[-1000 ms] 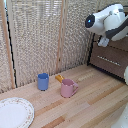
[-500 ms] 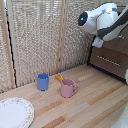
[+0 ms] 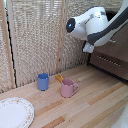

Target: Propose to navigate your clamp on the clench of the first drawer. Use gentle force to register to the cabinet. Send posterior your swing mandate till over it lurks, a cup of pink essence. Fortify your grip after aiming concentric with the pink cup’s periphery. Manoeuvre the pink towards the cabinet's top. Drop your compression till the cup is resting inside.

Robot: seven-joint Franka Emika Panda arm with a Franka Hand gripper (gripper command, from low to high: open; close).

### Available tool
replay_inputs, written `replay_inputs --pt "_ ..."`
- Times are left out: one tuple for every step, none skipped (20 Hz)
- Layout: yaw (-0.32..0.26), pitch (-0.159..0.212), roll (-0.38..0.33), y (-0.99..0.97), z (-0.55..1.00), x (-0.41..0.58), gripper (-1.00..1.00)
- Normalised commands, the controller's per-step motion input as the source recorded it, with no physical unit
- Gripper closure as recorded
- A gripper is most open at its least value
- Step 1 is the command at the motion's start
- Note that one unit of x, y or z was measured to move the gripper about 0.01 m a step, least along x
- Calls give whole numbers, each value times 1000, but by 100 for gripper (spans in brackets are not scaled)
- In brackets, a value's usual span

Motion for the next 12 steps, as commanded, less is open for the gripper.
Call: replay_inputs --pt "211 96 5 137 17 0 -100" --pt "241 126 0 103 9 0 -100" --pt "245 75 4 209 0 0 -100" --pt "219 51 0 231 6 0 -100" --pt "174 54 0 306 29 0 -100" --pt "123 14 0 423 149 0 -100" --pt "18 -17 0 489 320 0 -100" --pt "-33 -44 51 509 409 0 -100" --pt "-80 -40 94 569 520 0 -100" --pt "-120 -78 146 537 597 0 -100" --pt "-167 -93 163 511 537 0 -100" --pt "-166 -61 183 489 526 0 -100"
